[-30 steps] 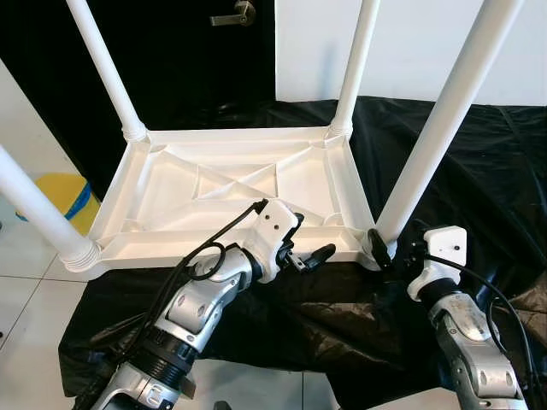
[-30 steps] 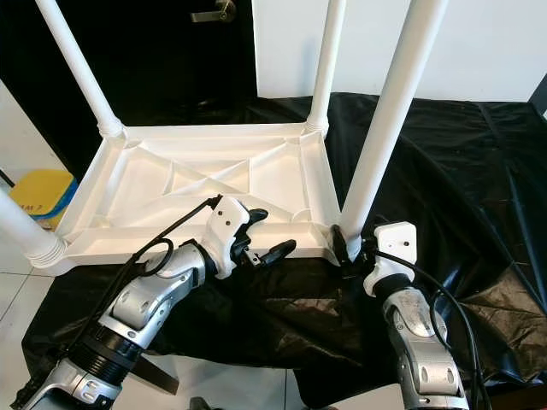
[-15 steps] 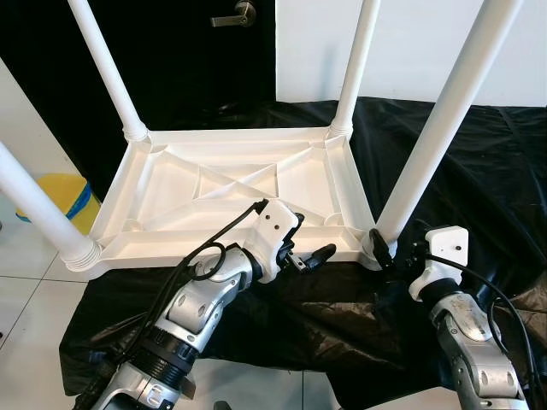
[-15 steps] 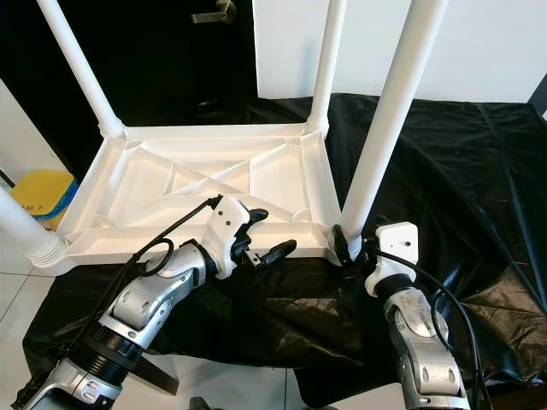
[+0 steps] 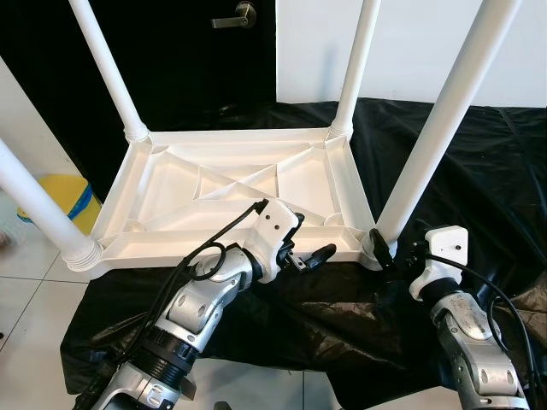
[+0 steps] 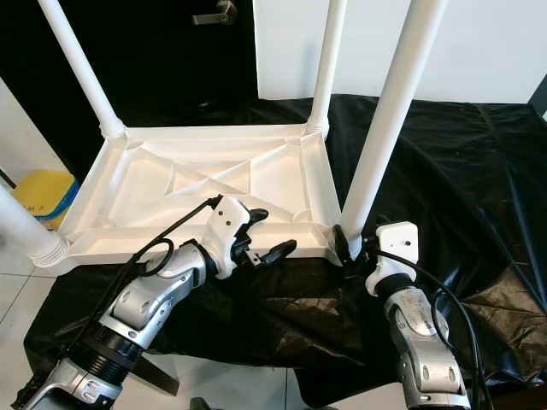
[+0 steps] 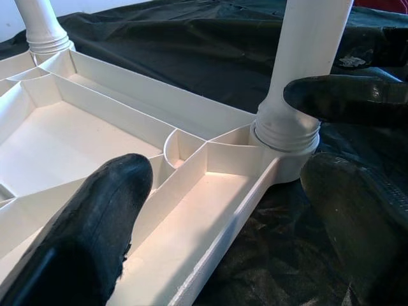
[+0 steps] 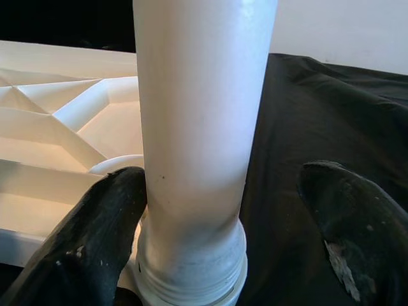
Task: Building children table
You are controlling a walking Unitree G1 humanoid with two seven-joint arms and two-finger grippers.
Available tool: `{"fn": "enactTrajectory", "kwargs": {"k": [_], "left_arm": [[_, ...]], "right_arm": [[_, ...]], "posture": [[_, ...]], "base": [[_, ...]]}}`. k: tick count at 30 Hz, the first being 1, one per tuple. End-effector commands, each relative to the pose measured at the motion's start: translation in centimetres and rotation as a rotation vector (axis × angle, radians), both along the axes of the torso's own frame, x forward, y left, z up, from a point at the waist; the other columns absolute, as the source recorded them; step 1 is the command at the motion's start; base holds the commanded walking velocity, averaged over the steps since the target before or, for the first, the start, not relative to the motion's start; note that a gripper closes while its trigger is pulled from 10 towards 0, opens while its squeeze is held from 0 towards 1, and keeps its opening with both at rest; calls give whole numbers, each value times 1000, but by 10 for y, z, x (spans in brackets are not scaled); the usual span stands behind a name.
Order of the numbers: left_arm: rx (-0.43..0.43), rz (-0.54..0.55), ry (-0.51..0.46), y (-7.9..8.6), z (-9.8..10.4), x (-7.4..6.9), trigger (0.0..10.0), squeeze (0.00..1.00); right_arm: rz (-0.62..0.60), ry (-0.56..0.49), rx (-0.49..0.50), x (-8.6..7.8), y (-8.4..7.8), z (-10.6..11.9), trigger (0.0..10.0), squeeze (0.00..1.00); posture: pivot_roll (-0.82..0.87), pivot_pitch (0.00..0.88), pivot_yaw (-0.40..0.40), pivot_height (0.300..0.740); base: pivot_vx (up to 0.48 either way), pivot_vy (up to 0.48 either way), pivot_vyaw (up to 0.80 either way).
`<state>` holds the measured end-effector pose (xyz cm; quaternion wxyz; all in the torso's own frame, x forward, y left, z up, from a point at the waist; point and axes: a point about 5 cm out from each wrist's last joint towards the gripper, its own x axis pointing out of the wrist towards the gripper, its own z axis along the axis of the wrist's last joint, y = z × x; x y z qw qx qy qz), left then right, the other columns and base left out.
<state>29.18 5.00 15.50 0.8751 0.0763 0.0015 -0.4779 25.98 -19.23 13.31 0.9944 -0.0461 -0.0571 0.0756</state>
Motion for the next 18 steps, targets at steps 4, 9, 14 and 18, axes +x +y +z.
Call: {"fn": "enactTrajectory", "kwargs": {"k": [4, 9, 14, 18], "left_arm": [[25, -104, 5, -2, -2, -3, 10000, 0], [26, -103, 3, -2, -1, -3, 10000, 0], [23, -91, 4, 0, -1, -3, 10000, 0], [21, -85, 6, 1, -1, -3, 10000, 0]], "right_arm": [[-8, -1, -3, 1, -5, 0, 10000, 0], [-9, -1, -5, 2, -5, 0, 10000, 0], [-16, -1, -6, 3, -7, 0, 10000, 0], [-23, -2, -4, 4, -7, 0, 10000, 0]], "posture": [[-143, 15, 1, 740], [-141, 17, -2, 740], [-135, 30, -6, 740], [-135, 37, -6, 740]], "base": [[0, 0, 0], [0, 0, 0], [0, 0, 0], [0, 0, 0]]}}
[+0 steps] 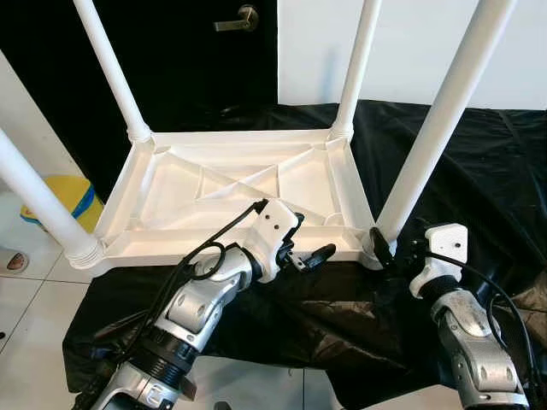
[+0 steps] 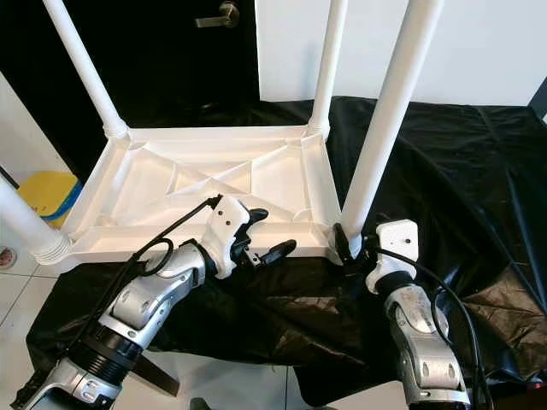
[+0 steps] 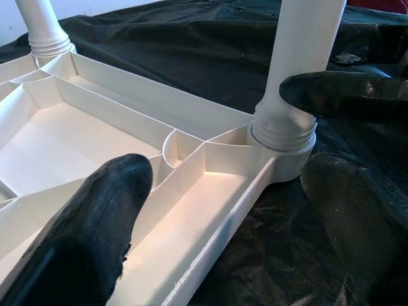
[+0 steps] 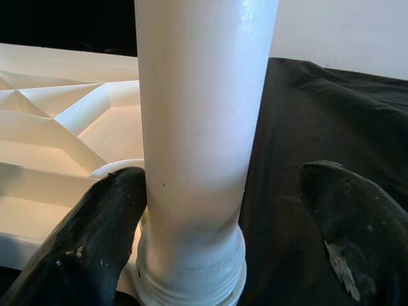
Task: Building children table
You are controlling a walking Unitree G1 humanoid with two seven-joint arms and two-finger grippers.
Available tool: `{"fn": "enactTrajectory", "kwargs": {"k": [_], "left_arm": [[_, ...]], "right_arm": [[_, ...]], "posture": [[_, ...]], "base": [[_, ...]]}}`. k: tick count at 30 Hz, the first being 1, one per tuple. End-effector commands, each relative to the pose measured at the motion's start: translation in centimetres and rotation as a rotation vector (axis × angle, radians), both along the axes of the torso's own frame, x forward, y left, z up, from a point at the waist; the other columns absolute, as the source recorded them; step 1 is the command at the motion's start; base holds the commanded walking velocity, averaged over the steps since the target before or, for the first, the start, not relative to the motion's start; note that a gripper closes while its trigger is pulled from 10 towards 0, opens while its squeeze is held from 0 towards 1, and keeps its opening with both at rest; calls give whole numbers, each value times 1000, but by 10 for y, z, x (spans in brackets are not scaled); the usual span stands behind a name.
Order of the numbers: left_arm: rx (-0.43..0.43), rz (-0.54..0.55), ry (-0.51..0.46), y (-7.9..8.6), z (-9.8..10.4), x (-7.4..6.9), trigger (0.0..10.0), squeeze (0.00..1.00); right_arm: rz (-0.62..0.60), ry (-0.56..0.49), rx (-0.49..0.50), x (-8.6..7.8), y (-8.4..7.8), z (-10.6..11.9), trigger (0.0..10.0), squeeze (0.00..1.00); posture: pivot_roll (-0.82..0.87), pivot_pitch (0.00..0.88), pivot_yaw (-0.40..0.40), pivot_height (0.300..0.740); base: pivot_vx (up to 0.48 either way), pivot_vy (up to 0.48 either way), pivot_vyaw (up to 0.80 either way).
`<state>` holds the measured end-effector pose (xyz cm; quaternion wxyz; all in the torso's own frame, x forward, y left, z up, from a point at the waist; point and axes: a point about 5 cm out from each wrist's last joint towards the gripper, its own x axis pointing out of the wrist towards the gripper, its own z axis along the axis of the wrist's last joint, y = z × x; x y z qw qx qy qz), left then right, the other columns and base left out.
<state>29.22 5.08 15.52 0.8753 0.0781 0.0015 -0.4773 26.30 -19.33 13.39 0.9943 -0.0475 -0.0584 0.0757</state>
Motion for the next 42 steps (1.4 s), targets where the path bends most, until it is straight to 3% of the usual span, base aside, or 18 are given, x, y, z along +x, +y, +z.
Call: {"fn": "enactTrajectory", "kwargs": {"k": [1, 19, 28, 29, 35, 39, 40, 42], "left_arm": [[18, -86, 8, 0, -1, -3, 10000, 0], [21, -89, 7, 2, -1, -3, 10000, 0], [22, -106, 17, 1, -1, -5, 10000, 0], [22, -109, 18, 1, -1, -5, 10000, 0], [24, -112, 20, 2, -1, -6, 10000, 0], [28, -131, 23, 2, 0, -7, 10000, 0], [28, -135, 23, 2, 0, -7, 10000, 0], [29, -136, 24, 2, 1, -7, 10000, 0]], "right_arm": [[-23, 1, -1, 0, -7, -1, 10000, 0], [-27, -4, -8, 3, -10, -1, 10000, 0], [31, 1, -56, 14, -17, 4, 10000, 0], [35, 0, -59, 16, -19, 5, 10000, 1000], [57, -1, -68, 20, -21, 7, 10000, 1000], [153, 12, -92, 29, -17, 10, 10000, 1000], [203, 25, -92, 32, -14, 10, 10000, 0], [244, 38, -93, 36, -10, 10, 10000, 0]], "posture": [[-135, 37, -6, 740], [-136, 42, 7, 740], [-142, 57, 16, 740], [-141, 59, 16, 740], [-140, 57, 18, 740], [-137, 59, 20, 740], [-136, 63, 23, 740], [-134, 62, 26, 740]], "base": [[0, 0, 0], [0, 0, 0], [0, 0, 0], [0, 0, 0], [0, 0, 0], [0, 0, 0], [0, 0, 0], [0, 0, 0]]}}
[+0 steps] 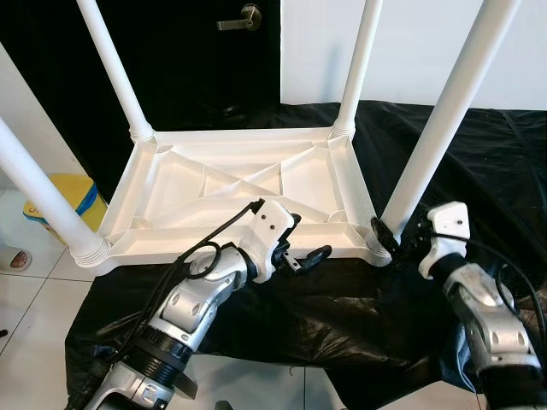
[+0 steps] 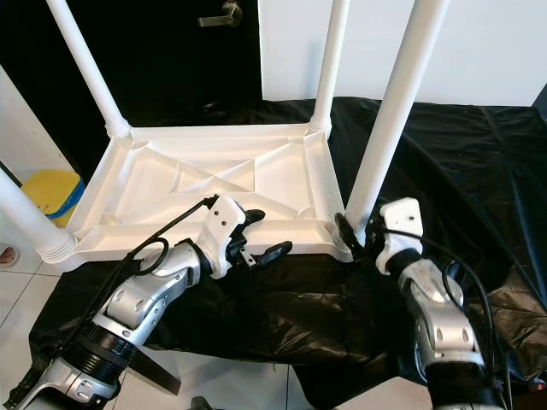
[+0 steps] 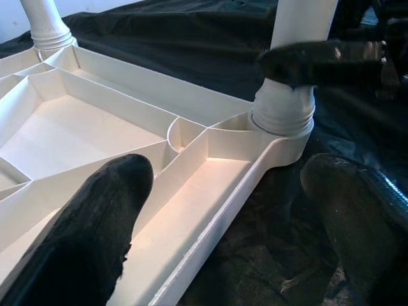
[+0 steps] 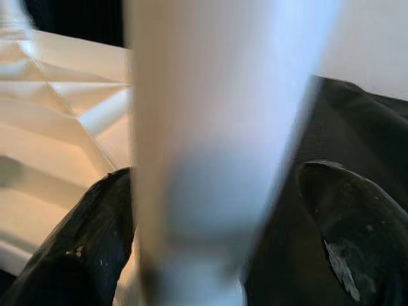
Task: Building children table
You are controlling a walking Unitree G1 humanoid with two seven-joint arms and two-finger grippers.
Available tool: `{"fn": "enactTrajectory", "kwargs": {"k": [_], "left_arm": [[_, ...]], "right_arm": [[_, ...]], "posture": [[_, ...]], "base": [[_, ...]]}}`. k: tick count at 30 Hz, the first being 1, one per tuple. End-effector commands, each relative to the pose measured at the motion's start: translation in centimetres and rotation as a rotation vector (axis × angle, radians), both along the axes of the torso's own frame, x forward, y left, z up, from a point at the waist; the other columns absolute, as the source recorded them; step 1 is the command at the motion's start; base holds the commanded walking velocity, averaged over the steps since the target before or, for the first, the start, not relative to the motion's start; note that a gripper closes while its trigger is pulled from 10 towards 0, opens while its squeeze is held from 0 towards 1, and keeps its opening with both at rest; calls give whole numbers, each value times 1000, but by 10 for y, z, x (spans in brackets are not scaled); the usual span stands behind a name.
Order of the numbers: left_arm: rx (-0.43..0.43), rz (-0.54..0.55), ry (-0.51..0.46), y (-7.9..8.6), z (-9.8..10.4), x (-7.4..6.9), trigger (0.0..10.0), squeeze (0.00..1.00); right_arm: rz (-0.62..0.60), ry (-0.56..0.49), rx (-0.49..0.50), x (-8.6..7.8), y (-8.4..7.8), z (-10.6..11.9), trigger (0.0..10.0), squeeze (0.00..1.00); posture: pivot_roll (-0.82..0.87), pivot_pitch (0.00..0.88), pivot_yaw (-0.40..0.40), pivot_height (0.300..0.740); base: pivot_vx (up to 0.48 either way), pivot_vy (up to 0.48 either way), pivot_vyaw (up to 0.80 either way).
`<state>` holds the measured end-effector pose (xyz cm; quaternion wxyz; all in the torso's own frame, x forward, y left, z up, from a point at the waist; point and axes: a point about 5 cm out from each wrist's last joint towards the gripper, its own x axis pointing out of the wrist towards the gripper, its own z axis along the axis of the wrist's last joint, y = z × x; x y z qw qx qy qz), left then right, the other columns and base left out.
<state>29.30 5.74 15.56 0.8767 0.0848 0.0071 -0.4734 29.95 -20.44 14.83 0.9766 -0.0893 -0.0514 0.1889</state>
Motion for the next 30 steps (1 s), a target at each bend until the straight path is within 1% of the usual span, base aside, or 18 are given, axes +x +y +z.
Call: {"fn": "enactTrajectory", "kwargs": {"k": [1, 2, 4, 8, 10, 11, 12, 13, 15, 18, 26, 27, 28, 29, 30], "left_arm": [[11, -150, 23, -5, 1, -9, 10000, 0], [11, -150, 23, -5, 1, -9, 10000, 0], [11, -160, 23, -7, 1, -10, 10000, 0], [12, -162, 22, -6, 2, -10, 10000, 0], [15, -158, 20, -5, 3, -9, 10000, 0], [15, -158, 20, -5, 3, -9, 10000, 0], [17, -158, 19, -5, 4, -9, 10000, 0], [18, -158, 18, -4, 4, -9, 10000, 0], [18, -158, 18, -4, 4, -9, 10000, 0], [18, -153, 17, -4, 5, -9, 10000, 0], [16, -153, 23, -4, 3, -11, 10000, 0], [12, -160, 24, -6, 3, -12, 10000, 0], [12, -160, 24, -6, 3, -12, 10000, 0], [11, -160, 25, -7, 3, -11, 10000, 0], [11, -160, 25, -7, 3, -11, 10000, 0]], "right_arm": [[48, 34, 4, 3, 4, -5, 10000, 0], [48, 34, 4, 3, 4, -5, 10000, 0], [85, 42, -3, 10, 8, -5, 10000, 0], [107, 53, -9, 16, 10, -6, 10000, 0], [126, 77, -22, 25, 13, -10, 10000, 0], [126, 77, -22, 25, 13, -10, 10000, 0], [132, 85, -26, 28, 13, -11, 9608, 0], [132, 87, -26, 31, 10, -11, 0, 0], [132, 87, -26, 31, 10, -11, 0, 0], [123, 101, -24, 31, 3, -13, 0, 0], [115, 121, 7, 27, 2, -19, 0, 0], [101, 115, 31, 25, 2, -19, 2039, 0], [101, 115, 31, 25, 2, -19, 2039, 0], [73, 107, 62, 24, 2, -19, 10000, 0], [73, 107, 62, 24, 2, -19, 10000, 0]], "posture": [[-133, 61, 27, 740], [-133, 61, 27, 740], [-128, 59, 28, 740], [-117, 55, 29, 740], [-109, 55, 33, 740], [-109, 55, 33, 740], [-104, 53, 32, 740], [-98, 52, 30, 740], [-98, 52, 30, 740], [-95, 58, 27, 740], [-106, 63, 26, 740], [-113, 61, 24, 740], [-113, 61, 24, 740], [-115, 63, 22, 740], [-115, 63, 22, 740]], "base": [[0, 0, 0], [0, 0, 0], [0, 0, 0], [0, 0, 0], [0, 0, 0], [0, 0, 0], [0, 0, 0], [0, 0, 0], [0, 0, 0], [0, 0, 0], [0, 0, 0], [0, 0, 0], [0, 0, 0], [0, 0, 0], [0, 0, 0]]}}
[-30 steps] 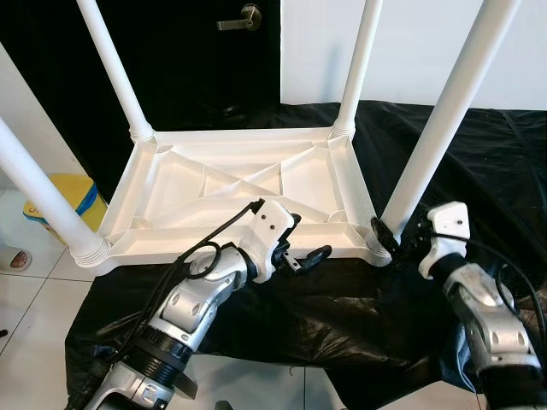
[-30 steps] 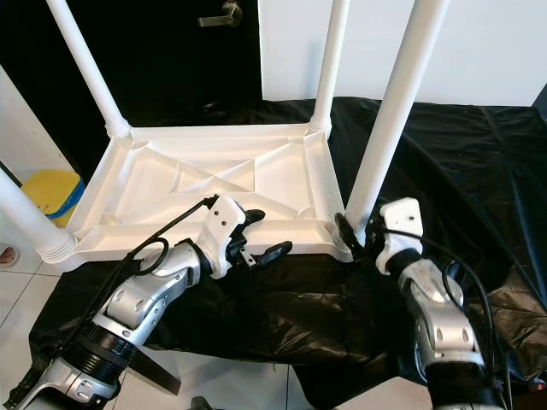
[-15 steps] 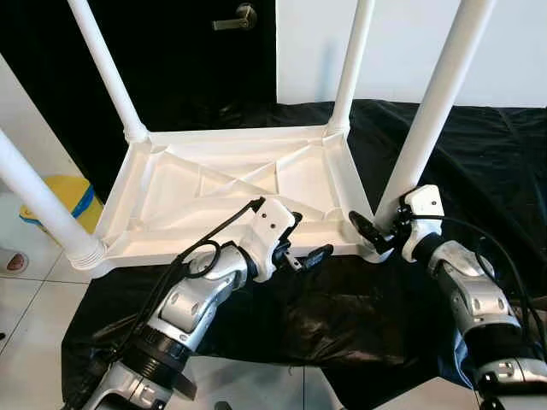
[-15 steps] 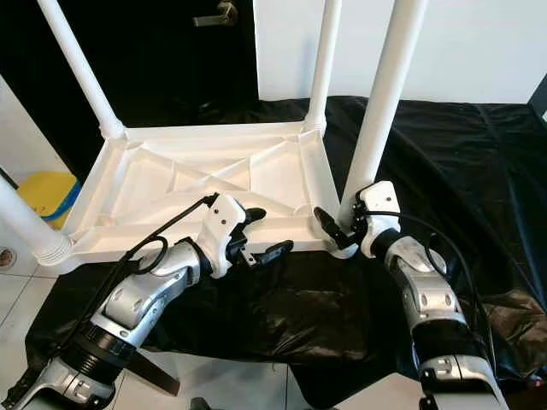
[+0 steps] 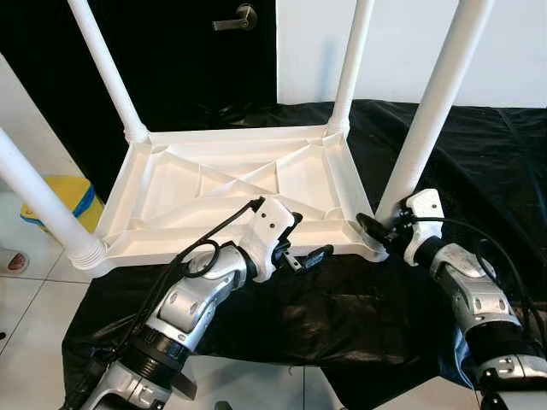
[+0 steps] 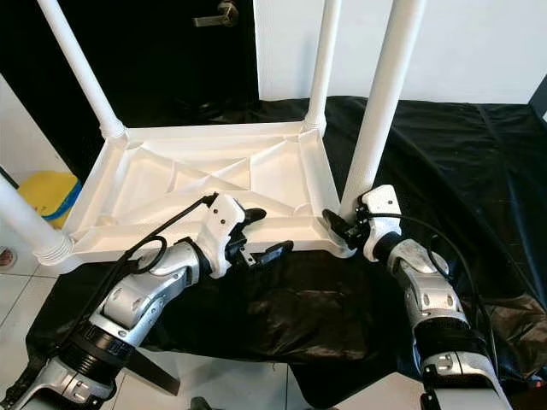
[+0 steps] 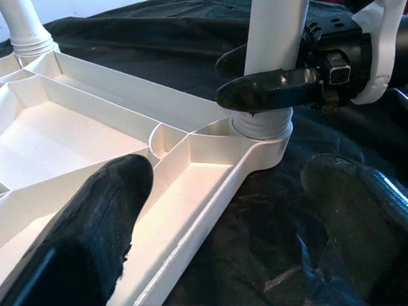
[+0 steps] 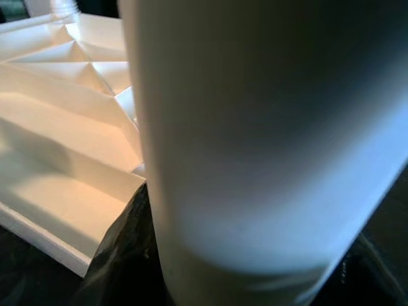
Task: Building children table
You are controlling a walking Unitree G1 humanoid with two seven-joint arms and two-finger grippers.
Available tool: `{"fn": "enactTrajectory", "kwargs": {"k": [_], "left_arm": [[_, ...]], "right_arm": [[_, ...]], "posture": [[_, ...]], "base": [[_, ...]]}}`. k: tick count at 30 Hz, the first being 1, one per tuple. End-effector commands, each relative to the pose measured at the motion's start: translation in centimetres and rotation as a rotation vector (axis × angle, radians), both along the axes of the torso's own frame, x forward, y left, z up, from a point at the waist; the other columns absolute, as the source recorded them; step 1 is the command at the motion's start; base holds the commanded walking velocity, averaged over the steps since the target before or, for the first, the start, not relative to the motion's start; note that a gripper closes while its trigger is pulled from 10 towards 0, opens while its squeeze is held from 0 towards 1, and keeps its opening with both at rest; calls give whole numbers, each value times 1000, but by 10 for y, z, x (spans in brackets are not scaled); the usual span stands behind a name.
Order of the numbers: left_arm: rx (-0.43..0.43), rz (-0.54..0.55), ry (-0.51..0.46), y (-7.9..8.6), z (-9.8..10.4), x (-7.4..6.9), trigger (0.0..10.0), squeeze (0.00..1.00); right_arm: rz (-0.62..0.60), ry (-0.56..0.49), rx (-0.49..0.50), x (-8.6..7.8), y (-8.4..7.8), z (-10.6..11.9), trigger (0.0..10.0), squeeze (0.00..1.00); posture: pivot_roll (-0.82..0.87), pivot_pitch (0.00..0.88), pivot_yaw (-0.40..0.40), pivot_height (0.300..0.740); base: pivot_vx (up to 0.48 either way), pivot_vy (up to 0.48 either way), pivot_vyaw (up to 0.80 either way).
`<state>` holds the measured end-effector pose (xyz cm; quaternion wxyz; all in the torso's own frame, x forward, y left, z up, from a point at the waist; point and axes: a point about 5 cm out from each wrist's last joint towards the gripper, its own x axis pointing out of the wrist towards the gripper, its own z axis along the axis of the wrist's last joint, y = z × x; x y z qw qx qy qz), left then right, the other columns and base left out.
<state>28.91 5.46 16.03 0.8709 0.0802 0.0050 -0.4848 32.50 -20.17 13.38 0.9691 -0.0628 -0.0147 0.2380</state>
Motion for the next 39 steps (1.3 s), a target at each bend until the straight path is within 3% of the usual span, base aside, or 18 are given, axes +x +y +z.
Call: {"fn": "enactTrajectory", "kwargs": {"k": [1, 4, 8, 10, 12, 13, 18, 21, 23, 26, 27, 28, 29, 37, 38, 39], "left_arm": [[18, -132, 21, -4, -2, -7, 10000, 0], [15, -133, 21, -5, -1, -7, 10000, 0], [10, -135, 26, -5, -2, -7, 10000, 0], [10, -133, 27, -5, -2, -7, 10000, 0], [9, -132, 26, -6, -2, -6, 10000, 0], [9, -132, 26, -6, -2, -6, 10000, 0], [6, -140, 22, -7, 0, -5, 10000, 0], [6, -138, 20, -7, 0, -5, 10000, 0], [6, -140, 22, -7, 0, -5, 10000, 0], [7, -149, 23, -8, 0, -5, 10000, 0], [7, -150, 23, -9, 0, -5, 10000, 0], [7, -150, 23, -9, 0, -5, 10000, 0], [7, -150, 22, -8, 1, -5, 10000, 0], [18, -150, 18, -6, 0, -3, 10000, 0], [18, -150, 19, -5, 0, -3, 10000, 0], [27, -152, 15, -4, 0, -2, 10000, 0]], "right_arm": [[-47, 11, 43, -3, 0, -4, 10000, 0], [-110, 0, 56, -4, 1, -4, 10000, 0], [-292, 15, 126, -10, 8, -7, 10000, 0], [-323, 17, 135, -11, 9, -8, 10000, 0], [-470, 25, 126, -16, 14, -14, 10000, 0], [-470, 25, 126, -16, 14, -14, 10000, 0], [-638, 20, 159, -25, 34, -19, 10000, 0], [-687, 25, 173, -29, 43, -21, 10000, 0], [-648, 3, 178, -30, 49, -17, 10000, 0], [-628, -27, 179, -31, 45, -10, 10000, 8], [-626, -30, 177, -31, 44, -10, 10000, 737], [-626, -30, 177, -31, 44, -10, 10000, 737], [-607, -41, 183, -32, 43, -8, 10000, 1000], [-571, -102, 172, -40, 32, 3, 10000, 1000], [-569, -105, 172, -40, 30, 3, 10000, 0], [-576, -116, 169, -41, 27, 5, 10000, 0]], "posture": [[-118, 65, 21, 740], [-124, 66, 22, 740], [-129, 70, 19, 740], [-129, 70, 19, 740], [-137, 74, 24, 740], [-137, 74, 24, 740], [-137, 75, 23, 740], [-137, 75, 23, 740], [-145, 77, 28, 740], [-150, 82, 32, 740], [-150, 82, 32, 740], [-150, 82, 32, 740], [-152, 81, 34, 740], [-154, 86, 36, 740], [-154, 86, 36, 740], [-154, 88, 38, 740]], "base": [[0, 0, 0], [0, 0, 0], [0, 0, 0], [0, 0, 0], [0, 0, 0], [0, 0, 0], [0, 0, 0], [0, 0, 0], [0, 0, 0], [0, 0, 0], [0, 0, 0], [0, 0, 0], [0, 0, 0], [0, 0, 0], [0, 0, 0], [0, 0, 0]]}}
